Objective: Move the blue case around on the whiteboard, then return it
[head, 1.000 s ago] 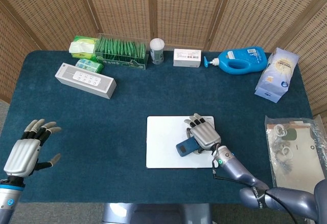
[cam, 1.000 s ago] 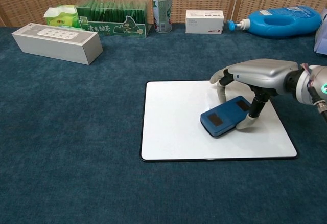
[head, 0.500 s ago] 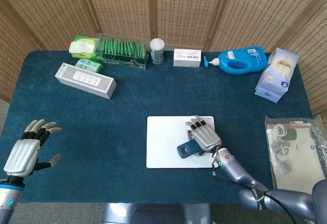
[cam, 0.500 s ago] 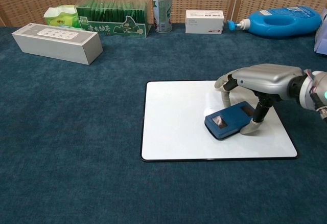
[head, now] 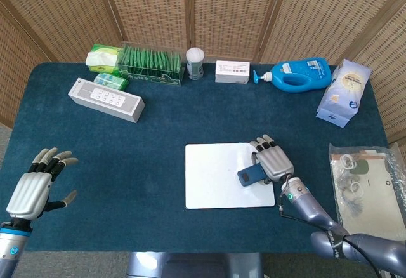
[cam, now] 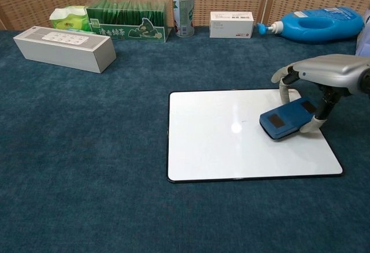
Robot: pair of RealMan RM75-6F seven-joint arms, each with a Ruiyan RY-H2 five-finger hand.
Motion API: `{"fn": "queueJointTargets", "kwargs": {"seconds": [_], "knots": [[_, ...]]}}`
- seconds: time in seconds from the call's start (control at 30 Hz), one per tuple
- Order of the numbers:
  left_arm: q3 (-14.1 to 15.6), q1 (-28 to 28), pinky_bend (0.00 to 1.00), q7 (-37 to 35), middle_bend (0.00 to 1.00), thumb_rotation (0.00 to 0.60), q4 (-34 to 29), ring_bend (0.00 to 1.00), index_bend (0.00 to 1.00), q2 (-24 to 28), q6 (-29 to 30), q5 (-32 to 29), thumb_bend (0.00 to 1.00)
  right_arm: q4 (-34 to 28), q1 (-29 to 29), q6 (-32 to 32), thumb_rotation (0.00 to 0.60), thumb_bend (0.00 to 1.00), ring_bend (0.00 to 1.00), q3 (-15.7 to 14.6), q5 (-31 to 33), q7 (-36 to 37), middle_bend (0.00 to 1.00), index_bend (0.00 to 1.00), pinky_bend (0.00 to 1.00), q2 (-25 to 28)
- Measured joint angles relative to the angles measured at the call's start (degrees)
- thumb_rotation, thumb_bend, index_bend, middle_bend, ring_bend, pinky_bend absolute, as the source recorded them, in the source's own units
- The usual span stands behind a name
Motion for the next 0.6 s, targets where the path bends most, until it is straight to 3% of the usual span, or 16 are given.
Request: {"fn": "queueJointTargets", "kwargs": {"seconds": [0.27, 0.6], "knots": [[0.1, 0.2, 0.00, -0.5, 0.19, 0.600, 0.2, 0.07, 0.23, 0.2, 0.2, 0.1, 0.33, -1.1, 1.5, -0.8, 0.600, 0.00, 0.00, 1.6, 0.1, 0.1, 0.14, 0.61, 0.00, -1.3], [0.5, 0.8, 0.00, -1.4, 0.19, 0.600, 0.9, 0.07, 0.23, 0.8, 0.6, 0.0, 0.33, 3.7, 5.0, -3.4, 0.600, 0.00, 0.00, 3.9, 3.8, -0.6, 0.14, 0.61, 0.00, -7.8]]}}
